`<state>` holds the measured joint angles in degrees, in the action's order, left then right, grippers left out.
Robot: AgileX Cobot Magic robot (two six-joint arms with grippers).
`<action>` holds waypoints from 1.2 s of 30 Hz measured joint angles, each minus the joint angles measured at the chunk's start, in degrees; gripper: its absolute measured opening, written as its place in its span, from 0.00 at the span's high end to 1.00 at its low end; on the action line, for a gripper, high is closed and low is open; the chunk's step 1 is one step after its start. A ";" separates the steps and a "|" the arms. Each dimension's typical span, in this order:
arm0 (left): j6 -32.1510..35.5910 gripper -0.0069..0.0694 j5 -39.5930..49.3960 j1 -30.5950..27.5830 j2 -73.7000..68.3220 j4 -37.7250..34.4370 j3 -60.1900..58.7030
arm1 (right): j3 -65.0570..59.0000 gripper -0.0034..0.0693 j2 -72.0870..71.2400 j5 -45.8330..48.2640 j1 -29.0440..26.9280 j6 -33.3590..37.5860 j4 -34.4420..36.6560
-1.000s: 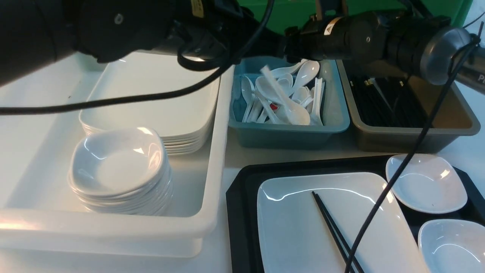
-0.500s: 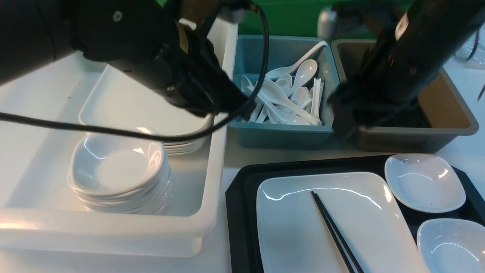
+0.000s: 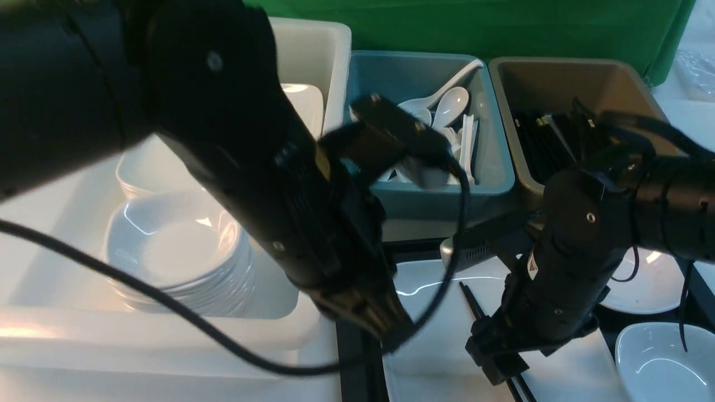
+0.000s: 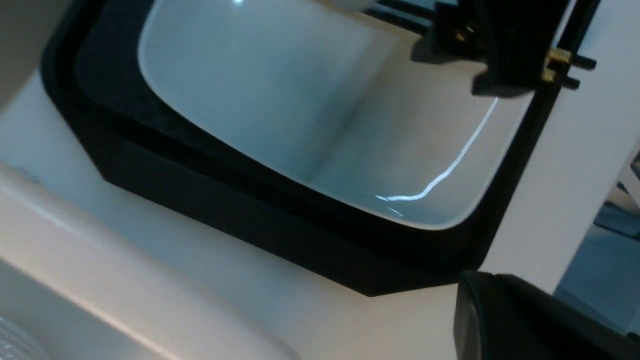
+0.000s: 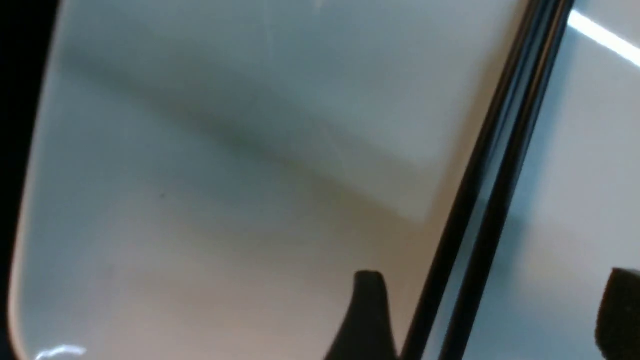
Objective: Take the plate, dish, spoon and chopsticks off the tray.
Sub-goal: Use the right arm to grab a pair of chopsticks from the plate, then use the right arm to put the chopsticks into the small storage box on the right
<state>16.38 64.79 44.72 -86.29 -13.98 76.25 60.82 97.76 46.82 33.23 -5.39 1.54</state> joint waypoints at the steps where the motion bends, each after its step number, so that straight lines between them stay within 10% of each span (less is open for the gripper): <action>1: -0.32 0.91 -0.28 0.63 0.00 0.12 -0.36 | -0.05 0.14 0.55 -0.43 -0.05 -0.04 0.00; 10: -2.65 0.91 -1.96 1.27 0.00 0.58 -0.67 | 0.08 0.19 5.61 -0.65 -0.05 0.24 0.22; 17: -3.15 0.91 -1.91 1.45 0.00 0.72 -0.67 | 0.31 0.77 5.69 -0.09 -0.05 1.92 1.85; 30: -4.19 0.91 -4.85 1.56 0.00 2.78 -0.67 | 4.83 0.76 -4.58 3.28 -2.12 4.83 4.67; 36: -4.19 0.91 -22.96 1.56 0.00 4.49 -0.67 | 17.44 0.76 -7.97 1.05 -11.58 6.48 4.79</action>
<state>12.19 41.83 46.28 -86.29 -9.49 75.59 78.26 89.79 47.87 21.65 1.09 6.32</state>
